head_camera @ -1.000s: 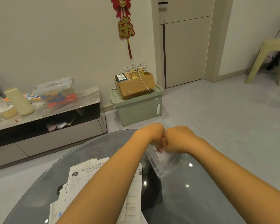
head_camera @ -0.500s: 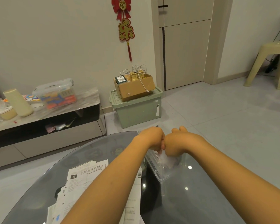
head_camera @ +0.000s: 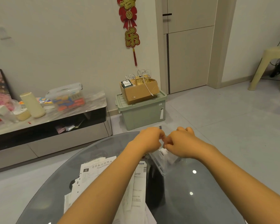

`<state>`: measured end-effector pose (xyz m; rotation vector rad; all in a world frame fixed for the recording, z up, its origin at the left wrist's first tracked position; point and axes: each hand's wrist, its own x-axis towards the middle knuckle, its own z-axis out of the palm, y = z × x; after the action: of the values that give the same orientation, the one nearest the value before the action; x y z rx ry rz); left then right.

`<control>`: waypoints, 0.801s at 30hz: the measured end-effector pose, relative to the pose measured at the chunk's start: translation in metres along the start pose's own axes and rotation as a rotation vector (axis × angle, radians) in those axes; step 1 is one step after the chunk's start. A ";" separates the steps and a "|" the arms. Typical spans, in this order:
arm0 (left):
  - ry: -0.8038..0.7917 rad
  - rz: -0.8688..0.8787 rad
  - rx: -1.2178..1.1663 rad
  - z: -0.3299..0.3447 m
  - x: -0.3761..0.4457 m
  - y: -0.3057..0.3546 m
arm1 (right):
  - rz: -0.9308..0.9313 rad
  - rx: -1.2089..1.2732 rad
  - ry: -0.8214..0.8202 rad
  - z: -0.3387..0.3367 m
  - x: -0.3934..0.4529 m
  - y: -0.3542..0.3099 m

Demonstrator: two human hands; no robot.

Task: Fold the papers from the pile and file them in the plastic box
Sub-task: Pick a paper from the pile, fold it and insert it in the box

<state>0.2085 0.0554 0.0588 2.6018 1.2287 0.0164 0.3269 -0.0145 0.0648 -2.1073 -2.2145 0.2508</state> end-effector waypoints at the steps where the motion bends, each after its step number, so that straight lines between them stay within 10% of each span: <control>1: 0.032 -0.004 -0.006 -0.002 -0.010 0.001 | -0.009 0.033 0.035 0.000 -0.005 -0.003; 24: 0.094 -0.310 -0.105 0.055 -0.259 -0.028 | -0.383 0.284 0.084 0.080 -0.108 -0.100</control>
<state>0.0280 -0.1369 0.0253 2.3201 1.6059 0.1414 0.2212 -0.1315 0.0088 -1.4937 -2.3127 0.4106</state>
